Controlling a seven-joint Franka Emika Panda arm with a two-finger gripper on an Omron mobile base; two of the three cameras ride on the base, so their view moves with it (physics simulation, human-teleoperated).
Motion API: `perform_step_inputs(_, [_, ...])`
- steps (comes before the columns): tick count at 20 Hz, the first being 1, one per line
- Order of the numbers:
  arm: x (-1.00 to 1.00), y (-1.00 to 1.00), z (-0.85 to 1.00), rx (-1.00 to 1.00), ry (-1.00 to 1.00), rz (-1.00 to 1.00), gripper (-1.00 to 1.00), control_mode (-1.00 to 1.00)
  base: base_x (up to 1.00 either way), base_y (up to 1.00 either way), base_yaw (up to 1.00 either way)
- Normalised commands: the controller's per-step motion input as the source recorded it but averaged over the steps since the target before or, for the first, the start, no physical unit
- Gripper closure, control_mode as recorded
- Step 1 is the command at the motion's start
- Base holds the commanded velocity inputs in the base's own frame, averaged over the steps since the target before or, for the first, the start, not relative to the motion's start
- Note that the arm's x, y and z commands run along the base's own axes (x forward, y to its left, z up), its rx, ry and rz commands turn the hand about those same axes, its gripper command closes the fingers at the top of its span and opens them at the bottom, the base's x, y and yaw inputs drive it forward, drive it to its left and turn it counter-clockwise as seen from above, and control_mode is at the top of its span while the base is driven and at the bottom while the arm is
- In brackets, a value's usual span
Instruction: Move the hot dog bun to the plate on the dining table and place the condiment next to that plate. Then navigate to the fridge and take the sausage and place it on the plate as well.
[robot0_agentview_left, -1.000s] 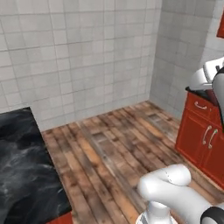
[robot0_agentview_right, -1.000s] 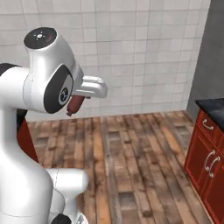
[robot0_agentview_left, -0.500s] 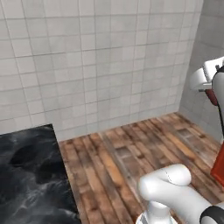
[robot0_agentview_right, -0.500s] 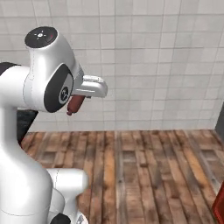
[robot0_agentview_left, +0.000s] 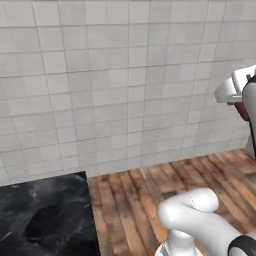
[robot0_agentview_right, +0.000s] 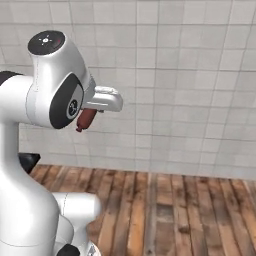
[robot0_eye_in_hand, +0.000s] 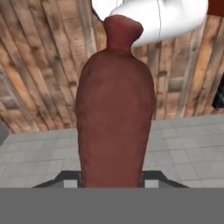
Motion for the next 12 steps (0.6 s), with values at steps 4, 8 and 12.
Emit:
perform_step_inputs(4, [0.00,0.00,0.00,0.00,0.00,0.00,1.00,1.00,1.00,-0.02,0.34])
perform_step_inputs(8, [0.00,0.00,0.00,0.00,0.00,0.00,1.00,1.00,1.00,-0.07,0.39])
perform_step_inputs(12, [0.00,0.00,0.00,0.00,0.00,0.00,1.00,1.00,1.00,-0.11,0.43])
